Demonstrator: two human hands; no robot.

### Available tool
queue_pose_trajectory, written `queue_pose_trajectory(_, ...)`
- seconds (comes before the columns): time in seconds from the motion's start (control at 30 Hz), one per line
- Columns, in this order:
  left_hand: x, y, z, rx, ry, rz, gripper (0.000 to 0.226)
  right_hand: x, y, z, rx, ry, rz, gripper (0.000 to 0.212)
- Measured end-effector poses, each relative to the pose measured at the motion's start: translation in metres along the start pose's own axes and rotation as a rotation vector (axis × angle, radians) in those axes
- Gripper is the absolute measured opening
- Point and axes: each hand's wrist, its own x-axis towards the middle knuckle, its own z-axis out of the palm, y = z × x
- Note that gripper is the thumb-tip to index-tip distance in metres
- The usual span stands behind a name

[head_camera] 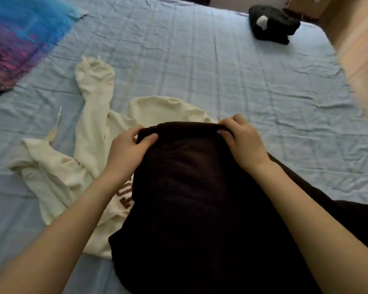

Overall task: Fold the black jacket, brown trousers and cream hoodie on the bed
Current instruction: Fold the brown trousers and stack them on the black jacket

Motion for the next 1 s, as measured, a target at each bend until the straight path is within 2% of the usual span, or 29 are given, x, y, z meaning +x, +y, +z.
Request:
queue_pose_trajectory(0.07, 0.021, -0.004, 0.014, 0.362, 0.024, -0.121, 0.03, 0.012, -0.003, 0.026, -0.07, -0.135, 0.095, 0.035)
queue_pose_trajectory(0.1, 0.022, -0.005, 0.027, 0.551, 0.012, -0.124, 0.043, 0.007, -0.004, 0.039, -0.066, -0.172, 0.142, 0.043)
queue_pose_trajectory(0.13, 0.016, -0.005, 0.043, 0.674, 0.0, -0.033, 0.052, -0.004, -0.005, 0.051, -0.059, -0.174, 0.167, 0.048)
queue_pose_trajectory(0.17, 0.004, -0.005, 0.063, 0.737, -0.031, 0.135, 0.055, -0.02, -0.004, 0.06, -0.075, -0.15, 0.162, 0.05)
queue_pose_trajectory(0.23, -0.03, -0.01, 0.1, 0.813, -0.201, 0.442, 0.06, -0.065, 0.004, 0.073, -0.186, -0.084, 0.154, 0.052)
queue_pose_trajectory(0.27, -0.045, -0.019, 0.113, 0.863, -0.3, 0.49, 0.062, -0.089, 0.013, 0.077, -0.237, -0.08, 0.183, 0.054)
queue_pose_trajectory(0.37, -0.06, -0.055, 0.133, 1.007, -0.508, 0.369, 0.069, -0.143, 0.054, 0.089, -0.305, -0.266, 0.281, 0.06)
queue_pose_trajectory(0.43, -0.057, -0.067, 0.143, 1.036, -0.49, 0.35, 0.07, -0.155, 0.078, 0.099, -0.303, -0.36, 0.247, 0.06)
queue_pose_trajectory(0.5, -0.054, -0.063, 0.15, 1.05, -0.47, 0.307, 0.069, -0.15, 0.088, 0.103, -0.25, -0.36, 0.186, 0.059)
queue_pose_trajectory(0.63, -0.065, -0.015, 0.172, 1.023, -0.333, 0.247, 0.059, -0.163, 0.107, 0.066, -0.026, -0.209, 0.077, 0.05)
queue_pose_trajectory(0.7, -0.072, 0.019, 0.199, 0.937, -0.308, 0.347, 0.056, -0.187, 0.137, 0.029, 0.031, -0.106, 0.083, 0.046)
queue_pose_trajectory(0.83, -0.085, 0.08, 0.287, 0.647, -0.393, 0.632, 0.039, -0.243, 0.232, -0.054, -0.081, -0.008, 0.161, 0.043)
queue_pose_trajectory(0.9, -0.088, 0.101, 0.335, 0.577, -0.462, 0.693, 0.04, -0.265, 0.286, -0.09, -0.16, -0.027, 0.211, 0.051)
queue_pose_trajectory(1.0, -0.076, 0.113, 0.392, 0.636, -0.537, 0.737, 0.049, -0.281, 0.358, -0.129, -0.267, -0.111, 0.3, 0.061)
